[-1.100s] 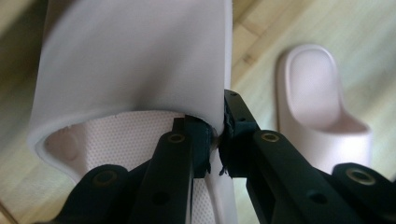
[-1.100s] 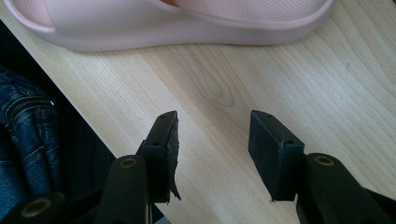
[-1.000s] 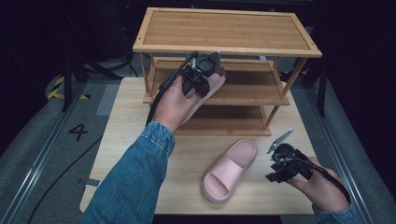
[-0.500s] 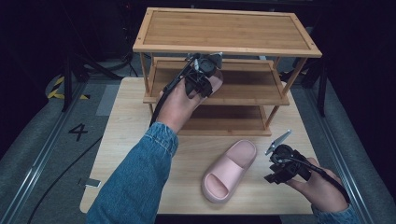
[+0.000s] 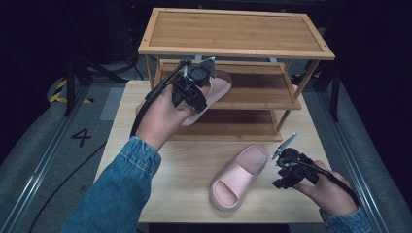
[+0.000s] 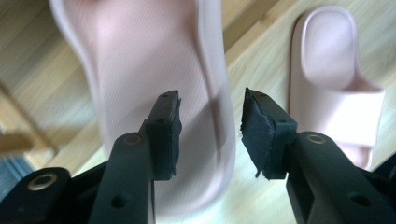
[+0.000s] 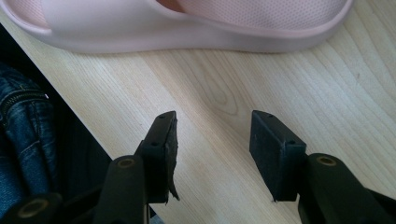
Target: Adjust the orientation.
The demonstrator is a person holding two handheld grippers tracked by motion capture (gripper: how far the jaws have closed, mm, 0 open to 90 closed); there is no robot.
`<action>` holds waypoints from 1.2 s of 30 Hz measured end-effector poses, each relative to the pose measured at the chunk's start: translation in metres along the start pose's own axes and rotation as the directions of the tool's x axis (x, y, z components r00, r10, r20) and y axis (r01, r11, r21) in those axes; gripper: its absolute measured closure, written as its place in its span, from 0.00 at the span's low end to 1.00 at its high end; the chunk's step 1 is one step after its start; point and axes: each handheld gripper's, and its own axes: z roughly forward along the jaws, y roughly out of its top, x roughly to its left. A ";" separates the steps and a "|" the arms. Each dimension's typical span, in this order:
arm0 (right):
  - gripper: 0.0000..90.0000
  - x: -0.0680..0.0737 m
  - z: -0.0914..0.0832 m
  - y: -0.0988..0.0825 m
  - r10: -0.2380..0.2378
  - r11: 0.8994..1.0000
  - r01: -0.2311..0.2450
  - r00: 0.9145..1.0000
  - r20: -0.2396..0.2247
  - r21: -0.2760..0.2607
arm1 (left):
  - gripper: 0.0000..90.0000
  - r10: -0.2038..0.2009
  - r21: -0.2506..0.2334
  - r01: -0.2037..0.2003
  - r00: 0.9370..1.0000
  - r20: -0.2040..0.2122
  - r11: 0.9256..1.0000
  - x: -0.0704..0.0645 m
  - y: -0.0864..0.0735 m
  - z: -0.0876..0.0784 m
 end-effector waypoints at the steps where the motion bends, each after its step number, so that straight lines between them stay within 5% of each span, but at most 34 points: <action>1: 0.58 0.000 0.000 0.000 0.000 1.000 0.000 1.000 0.001 0.002 | 0.69 -0.009 0.006 0.009 1.000 0.006 1.000 0.002 -0.006 -0.005; 9: 0.57 -0.003 0.004 -0.005 0.020 1.000 -0.021 1.000 0.011 0.024 | 0.94 -0.072 0.116 0.075 0.997 -0.024 0.990 0.028 -0.029 -0.004; 14: 0.58 -0.003 0.003 -0.009 0.035 0.999 -0.036 0.999 0.018 0.026 | 0.99 -0.102 0.143 0.112 0.992 -0.073 0.983 0.048 -0.037 -0.001; 20: 0.57 -0.004 0.007 -0.014 0.044 0.998 -0.045 0.999 0.009 0.037 | 0.99 -0.142 0.178 0.153 0.987 -0.069 0.972 0.063 -0.039 0.015; 22: 0.57 -0.003 0.007 -0.014 0.056 0.998 -0.056 0.998 0.008 0.042 | 0.99 -0.137 0.194 0.147 0.989 -0.064 0.970 0.068 -0.037 0.020; 23: 0.57 -0.003 0.007 -0.015 0.054 0.998 -0.054 0.999 0.006 0.041 | 0.99 -0.072 0.202 0.081 0.996 -0.049 0.976 0.075 -0.036 0.022; 25: 0.57 -0.003 0.007 -0.016 0.057 0.998 -0.058 0.998 0.014 0.040 | 0.99 -0.172 0.200 0.179 0.984 -0.049 0.963 0.068 -0.036 0.026; 27: 0.57 -0.004 0.006 -0.018 0.056 0.998 -0.057 0.998 0.010 0.038 | 0.99 -0.141 0.203 0.142 0.990 -0.023 0.969 0.068 -0.035 0.027; 36: 0.57 -0.003 0.006 -0.020 0.065 0.997 -0.066 0.998 0.012 0.043 | 0.99 -0.081 0.176 0.081 0.997 -0.006 0.981 0.043 -0.024 0.027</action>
